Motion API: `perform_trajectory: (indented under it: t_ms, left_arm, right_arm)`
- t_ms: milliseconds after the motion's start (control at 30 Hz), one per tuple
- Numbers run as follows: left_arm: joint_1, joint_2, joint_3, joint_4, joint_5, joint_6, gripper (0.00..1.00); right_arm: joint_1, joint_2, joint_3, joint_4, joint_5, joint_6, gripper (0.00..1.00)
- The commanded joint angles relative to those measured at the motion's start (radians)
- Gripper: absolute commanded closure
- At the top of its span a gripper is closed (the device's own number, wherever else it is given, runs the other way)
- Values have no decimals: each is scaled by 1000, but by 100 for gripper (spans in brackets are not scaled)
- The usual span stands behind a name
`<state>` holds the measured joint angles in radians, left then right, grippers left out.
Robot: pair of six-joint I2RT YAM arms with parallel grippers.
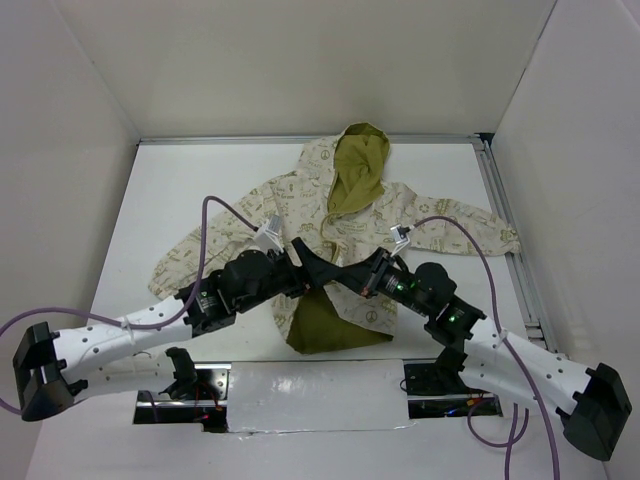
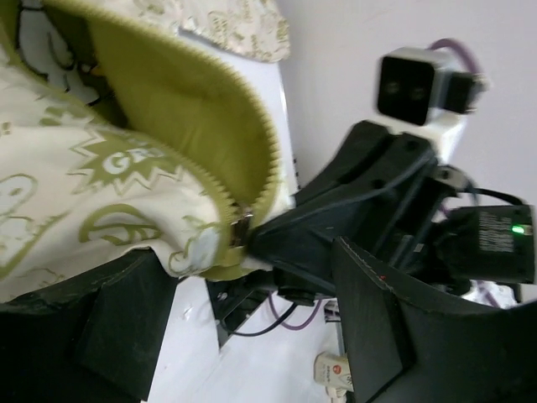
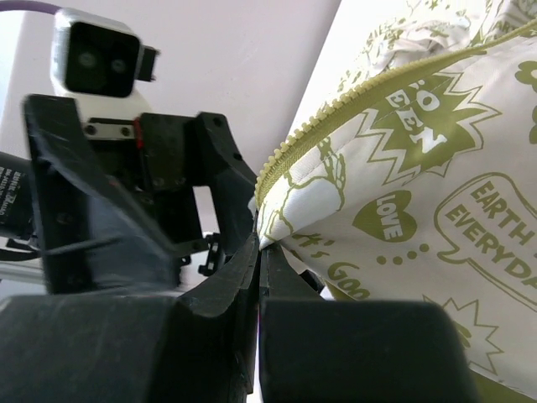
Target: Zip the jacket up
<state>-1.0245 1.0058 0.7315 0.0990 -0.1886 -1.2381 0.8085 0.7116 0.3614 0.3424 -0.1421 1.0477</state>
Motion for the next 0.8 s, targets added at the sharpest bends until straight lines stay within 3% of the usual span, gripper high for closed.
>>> perform_trajectory:
  t_ms: [0, 67, 200, 767]
  left_arm:
    - [-3, 14, 68, -96, 3, -29, 17]
    - [-3, 24, 103, -197, -18, -37, 16]
    - [-5, 25, 134, -249, -31, -49, 16]
    - [0, -49, 17, 42, -2, 48, 23]
  right_arm:
    - [6, -23, 73, -34, 29, -51, 100]
    - [3, -17, 88, -68, 32, -69, 100]
    - [4, -3, 96, -75, 19, -78, 100]
    - [4, 72, 113, -11, -36, -46, 100]
